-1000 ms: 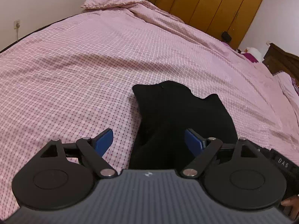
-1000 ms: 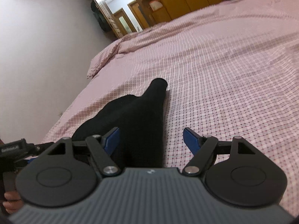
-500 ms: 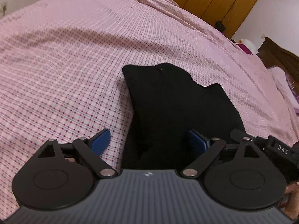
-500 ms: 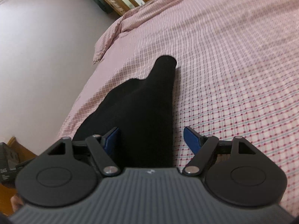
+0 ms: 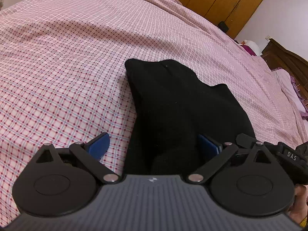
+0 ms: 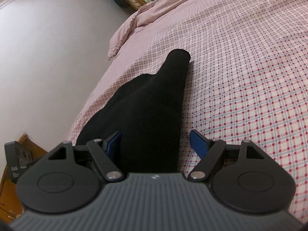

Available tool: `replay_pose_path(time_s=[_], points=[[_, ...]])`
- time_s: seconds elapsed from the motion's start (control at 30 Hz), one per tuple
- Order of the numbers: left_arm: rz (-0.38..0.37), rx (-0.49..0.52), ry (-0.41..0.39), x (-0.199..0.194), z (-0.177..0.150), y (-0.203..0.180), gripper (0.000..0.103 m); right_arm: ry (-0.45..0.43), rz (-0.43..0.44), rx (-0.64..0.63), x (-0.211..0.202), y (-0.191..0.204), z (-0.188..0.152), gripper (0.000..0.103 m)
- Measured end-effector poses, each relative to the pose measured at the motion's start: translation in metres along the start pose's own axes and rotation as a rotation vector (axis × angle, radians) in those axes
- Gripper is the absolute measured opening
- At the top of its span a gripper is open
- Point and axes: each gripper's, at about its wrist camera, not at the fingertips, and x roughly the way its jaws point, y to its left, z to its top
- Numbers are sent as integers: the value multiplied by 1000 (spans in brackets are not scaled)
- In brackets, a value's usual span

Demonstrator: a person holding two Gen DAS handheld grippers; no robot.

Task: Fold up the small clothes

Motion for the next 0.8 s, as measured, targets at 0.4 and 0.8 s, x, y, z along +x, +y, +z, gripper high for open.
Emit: replay_pose_path(time_s=[0.4,0.8], points=[[-5,2,-5,0,-1,0,100,19,25,14,12,2,7,82],[-63,5,-21,1,-2,3,100,29,63,3,35,10,13,80]])
